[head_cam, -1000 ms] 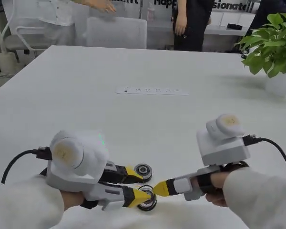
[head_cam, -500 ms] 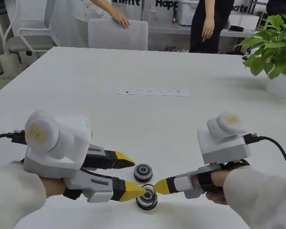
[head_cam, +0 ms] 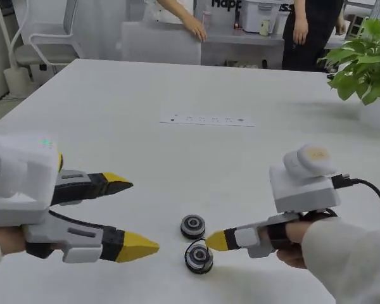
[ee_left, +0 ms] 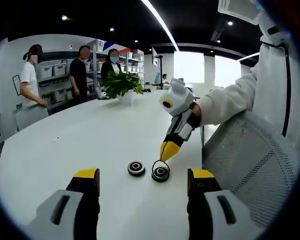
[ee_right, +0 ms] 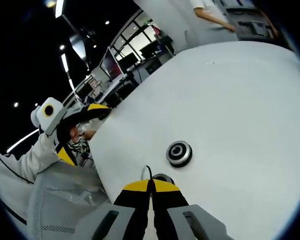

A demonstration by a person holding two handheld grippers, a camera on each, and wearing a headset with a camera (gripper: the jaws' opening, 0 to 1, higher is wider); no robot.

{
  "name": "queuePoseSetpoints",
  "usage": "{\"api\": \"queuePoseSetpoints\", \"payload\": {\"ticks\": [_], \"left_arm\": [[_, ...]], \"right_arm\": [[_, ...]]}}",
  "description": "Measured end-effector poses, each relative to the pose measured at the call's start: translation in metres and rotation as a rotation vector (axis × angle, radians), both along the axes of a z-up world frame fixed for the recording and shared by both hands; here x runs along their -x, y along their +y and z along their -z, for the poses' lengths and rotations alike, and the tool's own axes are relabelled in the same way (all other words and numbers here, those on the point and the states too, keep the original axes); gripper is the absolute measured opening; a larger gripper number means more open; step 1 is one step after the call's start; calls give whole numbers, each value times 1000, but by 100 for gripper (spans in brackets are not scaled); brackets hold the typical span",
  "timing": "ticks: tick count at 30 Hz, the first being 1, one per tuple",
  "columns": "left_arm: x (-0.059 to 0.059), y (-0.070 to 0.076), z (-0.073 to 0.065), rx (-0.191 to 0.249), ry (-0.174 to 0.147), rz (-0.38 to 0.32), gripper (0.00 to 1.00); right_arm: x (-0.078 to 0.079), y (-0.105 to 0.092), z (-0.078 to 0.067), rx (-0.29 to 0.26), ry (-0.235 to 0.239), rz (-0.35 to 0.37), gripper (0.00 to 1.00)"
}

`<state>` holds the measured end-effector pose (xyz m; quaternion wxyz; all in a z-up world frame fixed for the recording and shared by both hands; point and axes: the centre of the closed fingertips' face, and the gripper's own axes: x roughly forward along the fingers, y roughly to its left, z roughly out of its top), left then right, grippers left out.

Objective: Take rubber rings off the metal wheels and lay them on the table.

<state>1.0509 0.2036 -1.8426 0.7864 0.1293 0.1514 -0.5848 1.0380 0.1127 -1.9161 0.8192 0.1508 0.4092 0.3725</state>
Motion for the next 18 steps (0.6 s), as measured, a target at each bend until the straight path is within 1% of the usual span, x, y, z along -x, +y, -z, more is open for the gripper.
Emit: {"api": "queuePoseSetpoints", "payload": {"ticks": [2, 4, 5, 7, 8, 9, 11, 13, 16, 18], "left_arm": [[2, 8, 1, 0, -1, -14, 71], [5, 18, 5, -4, 12, -32, 72], [5, 20, 5, -5, 14, -35, 72], [6, 28, 10, -3, 31, -53, 72], [7, 33, 12, -1, 46, -65, 73], [6, 35, 13, 2, 50, -74, 73], [4, 42, 14, 14, 54, -101, 75], [3, 48, 16, 24, 64, -125, 78], [3, 50, 19, 16, 68, -134, 81], [5, 49, 24, -13, 64, -121, 82]], "right_arm": [[-3, -1, -6, -26, -7, 17, 0], [-5, -3, -10, -45, -14, 38, 0], [-6, -4, -11, -51, -13, 46, 0], [-7, -6, -12, -49, -14, 53, 0], [-8, -9, -12, -28, -26, 58, 0], [-9, -11, -12, -19, -34, 58, 0], [-9, -11, -16, -34, -37, 65, 0], [-10, -12, -18, -40, -42, 72, 0], [-12, -14, -19, -37, -49, 81, 0], [-13, -15, -20, -39, -53, 86, 0]]}}
